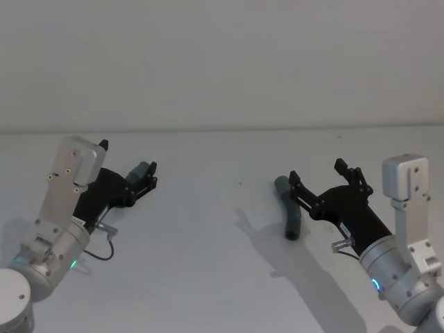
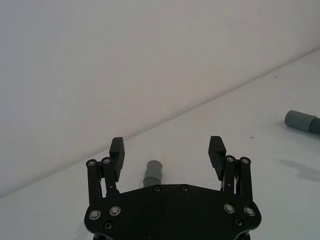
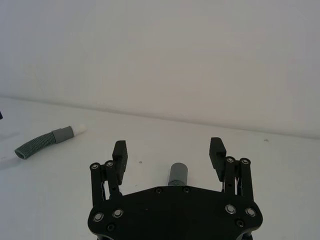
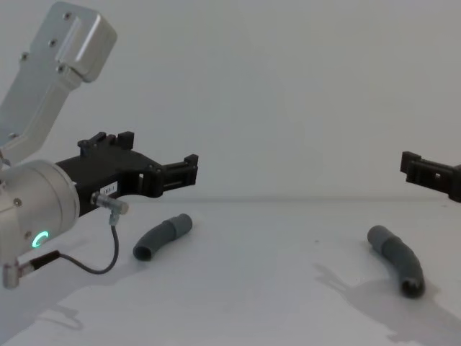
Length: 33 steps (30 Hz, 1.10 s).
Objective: Use both hands to pick up one end of the pipe from the table, align the ends, and insert them.
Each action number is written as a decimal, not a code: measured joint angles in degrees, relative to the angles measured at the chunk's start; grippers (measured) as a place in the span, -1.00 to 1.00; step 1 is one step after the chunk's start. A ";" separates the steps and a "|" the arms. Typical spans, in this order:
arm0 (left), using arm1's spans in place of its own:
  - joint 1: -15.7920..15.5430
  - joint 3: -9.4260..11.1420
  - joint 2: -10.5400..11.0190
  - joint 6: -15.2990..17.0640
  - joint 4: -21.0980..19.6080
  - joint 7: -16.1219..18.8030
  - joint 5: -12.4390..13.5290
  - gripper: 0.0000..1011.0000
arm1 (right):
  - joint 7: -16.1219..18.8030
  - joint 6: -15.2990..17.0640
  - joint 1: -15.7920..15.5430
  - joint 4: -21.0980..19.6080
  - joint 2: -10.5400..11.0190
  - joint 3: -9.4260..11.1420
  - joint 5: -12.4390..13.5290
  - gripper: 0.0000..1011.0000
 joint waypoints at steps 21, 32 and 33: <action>0.00 0.00 0.00 0.00 0.00 0.00 0.00 0.98 | 0.00 0.00 0.00 0.00 0.00 0.00 0.00 0.98; 0.00 0.00 0.00 0.00 0.00 0.00 0.00 0.98 | 0.00 0.00 0.00 0.00 0.00 0.00 0.00 0.98; 0.00 0.00 0.00 0.00 0.00 0.00 0.00 0.98 | 0.00 0.00 0.00 0.00 0.00 0.00 0.00 0.98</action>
